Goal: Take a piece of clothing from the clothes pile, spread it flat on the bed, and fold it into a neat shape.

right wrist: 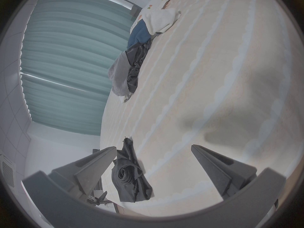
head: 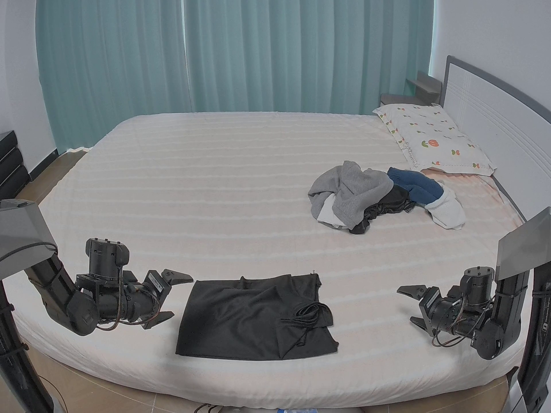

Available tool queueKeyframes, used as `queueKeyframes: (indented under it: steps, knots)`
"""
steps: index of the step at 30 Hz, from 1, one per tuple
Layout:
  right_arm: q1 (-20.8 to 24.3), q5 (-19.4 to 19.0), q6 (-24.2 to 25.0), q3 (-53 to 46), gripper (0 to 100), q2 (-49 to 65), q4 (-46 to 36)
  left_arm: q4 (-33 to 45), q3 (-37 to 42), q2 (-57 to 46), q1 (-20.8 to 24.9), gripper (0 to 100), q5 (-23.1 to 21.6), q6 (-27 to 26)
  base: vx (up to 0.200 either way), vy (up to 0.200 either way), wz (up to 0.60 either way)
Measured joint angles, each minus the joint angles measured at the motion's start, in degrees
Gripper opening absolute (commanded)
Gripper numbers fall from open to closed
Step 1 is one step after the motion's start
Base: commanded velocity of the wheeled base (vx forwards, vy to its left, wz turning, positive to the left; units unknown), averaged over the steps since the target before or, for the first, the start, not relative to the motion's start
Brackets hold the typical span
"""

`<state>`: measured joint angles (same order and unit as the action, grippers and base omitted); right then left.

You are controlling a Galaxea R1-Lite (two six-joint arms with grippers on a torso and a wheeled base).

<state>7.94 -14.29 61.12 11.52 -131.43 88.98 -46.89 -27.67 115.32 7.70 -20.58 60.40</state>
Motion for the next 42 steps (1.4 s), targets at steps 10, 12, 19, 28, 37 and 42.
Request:
queueKeyframes:
  steps: [10,12,19,28,37,42]
  knots:
    - [3.88,4.96,-1.34,-0.48,100,1.80,0.00,-0.57,-0.24,1.29,-0.90,100,-0.06,0.02,0.000,0.200,0.00]
    - [5.38,6.28,-1.73,-0.50,100,2.24,0.00,-0.60,-0.35,1.40,-1.01,100,-0.09,0.02,0.000,0.200,0.00]
    - [9.36,9.20,-2.45,-0.44,100,3.50,-0.02,-0.63,-0.61,1.84,-1.12,100,-0.06,0.00,0.000,0.200,0.00]
    - [11.69,9.51,-3.97,0.11,100,5.72,-0.29,-0.63,-0.50,2.05,-1.17,100,0.00,-0.20,0.000,0.044,0.00]
    - [10.63,10.33,-5.92,0.61,100,3.84,-0.20,-0.66,-0.20,2.15,-1.01,100,0.00,-0.30,0.000,0.000,0.00]
    - [10.36,11.75,-6.47,1.23,100,2.43,-0.13,-0.66,-0.11,2.16,-1.06,100,0.00,-0.30,0.000,0.000,0.00]
